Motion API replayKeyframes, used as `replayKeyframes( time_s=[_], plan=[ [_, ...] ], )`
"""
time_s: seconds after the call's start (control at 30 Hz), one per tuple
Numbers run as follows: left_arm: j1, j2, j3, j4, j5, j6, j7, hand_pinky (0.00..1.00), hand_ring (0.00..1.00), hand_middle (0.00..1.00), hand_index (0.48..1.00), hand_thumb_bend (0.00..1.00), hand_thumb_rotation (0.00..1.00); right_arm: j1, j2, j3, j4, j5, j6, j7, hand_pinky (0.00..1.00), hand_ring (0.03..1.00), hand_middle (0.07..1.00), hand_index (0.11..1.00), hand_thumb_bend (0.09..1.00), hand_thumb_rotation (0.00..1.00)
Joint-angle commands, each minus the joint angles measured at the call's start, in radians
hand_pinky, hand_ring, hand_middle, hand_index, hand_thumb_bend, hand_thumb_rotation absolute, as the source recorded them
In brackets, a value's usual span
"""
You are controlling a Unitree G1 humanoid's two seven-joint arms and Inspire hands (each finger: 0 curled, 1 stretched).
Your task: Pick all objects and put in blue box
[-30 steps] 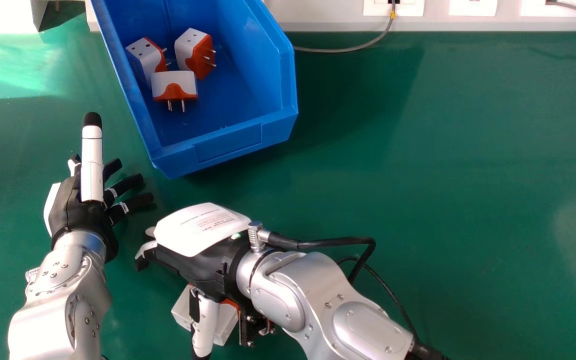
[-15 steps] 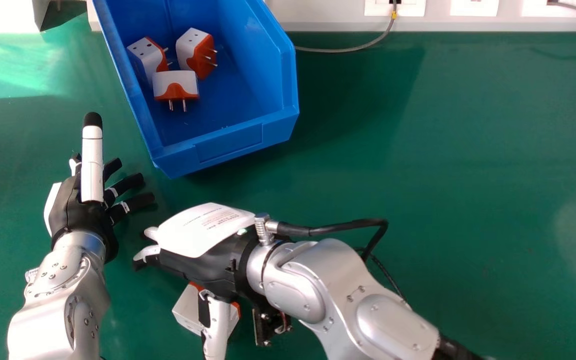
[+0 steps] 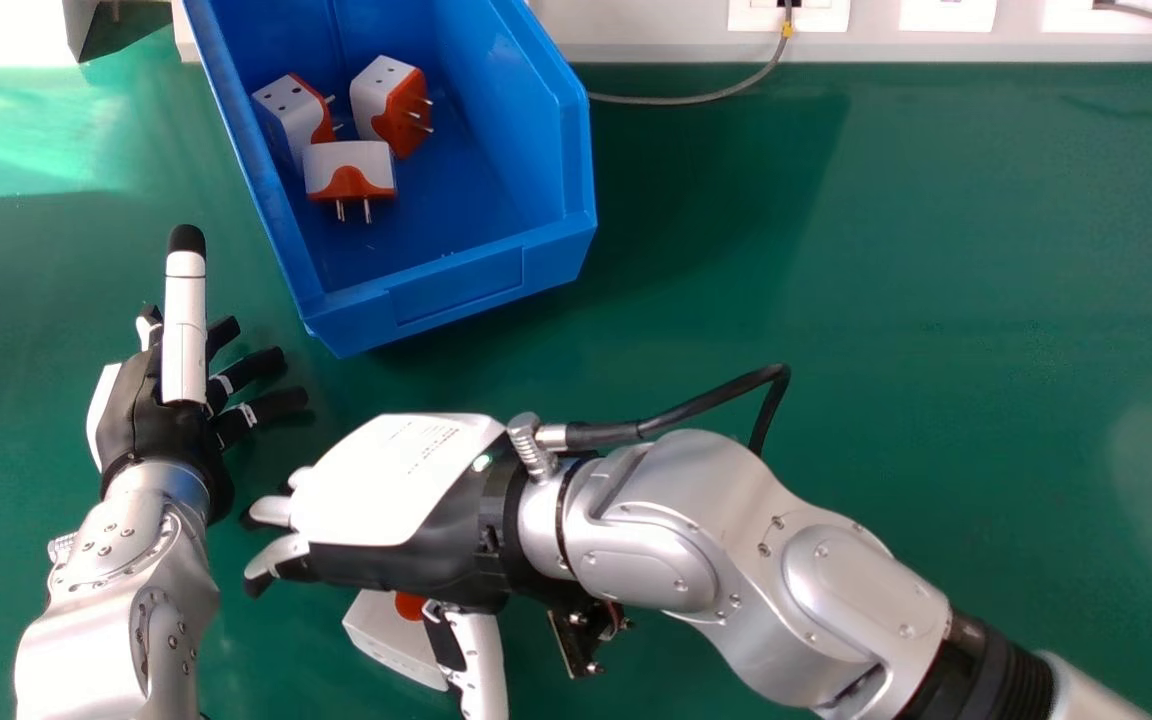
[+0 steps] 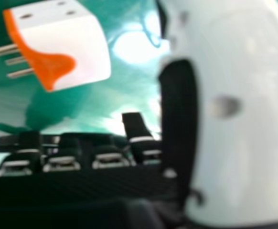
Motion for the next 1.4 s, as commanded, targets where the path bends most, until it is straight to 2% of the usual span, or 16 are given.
replayKeyframes(
  time_s=[0.0,0.17,0.27,0.4,0.63,0.9,1.03,1.2,1.37],
  plan=[
    [0.007,-0.004,-0.012,0.028,0.01,0.007,0.003,0.69,0.78,0.91,1.0,0.79,0.94,-0.029,-0.001,-0.007,-0.004,-0.003,-0.042,-0.027,0.92,1.0,1.0,0.88,0.793,0.02],
    [0.009,-0.006,-0.017,0.022,0.01,0.006,0.009,0.67,0.77,0.9,1.0,0.79,0.94,-0.026,-0.013,-0.01,0.0,-0.02,-0.091,-0.04,0.92,1.0,0.999,0.881,0.668,0.0],
    [0.015,-0.008,-0.019,0.004,0.007,0.015,0.013,0.67,0.76,0.9,1.0,0.79,0.94,-0.029,-0.015,-0.01,0.004,-0.024,-0.106,-0.04,0.92,1.0,0.999,0.881,0.656,0.0],
    [0.009,-0.003,-0.015,0.012,0.0,0.021,0.012,0.67,0.77,0.9,1.0,0.79,0.94,-0.036,-0.017,-0.007,0.017,-0.036,-0.128,-0.034,0.92,1.0,0.998,0.884,0.647,0.0],
    [0.016,-0.007,-0.013,-0.016,-0.005,0.042,0.015,0.68,0.77,0.9,1.0,0.79,0.94,-0.052,-0.019,-0.002,0.035,-0.095,-0.158,-0.05,0.92,1.0,0.998,0.887,0.683,0.0],
    [0.022,-0.006,-0.014,-0.022,-0.004,0.041,0.008,0.69,0.78,0.91,1.0,0.79,0.94,-0.063,-0.014,0.002,0.05,-0.168,-0.175,-0.056,0.92,1.0,1.0,0.899,0.749,0.05],
    [0.018,-0.003,-0.011,-0.012,-0.005,0.036,0.003,0.69,0.78,0.91,1.0,0.79,0.94,-0.058,-0.011,0.007,0.063,-0.179,-0.185,-0.075,0.92,1.0,1.0,0.901,0.764,0.06],
    [0.026,-0.007,-0.011,-0.031,-0.005,0.044,0.003,0.7,0.78,0.91,1.0,0.8,0.94,-0.053,-0.01,0.013,0.085,-0.188,-0.208,-0.11,0.91,1.0,1.0,0.896,0.768,0.07],
    [0.016,-0.006,-0.006,-0.015,-0.008,0.044,0.004,0.69,0.78,0.91,1.0,0.8,0.94,-0.046,-0.018,0.028,0.103,-0.215,-0.229,-0.141,0.9,1.0,1.0,0.889,0.768,0.07]
  ],
)
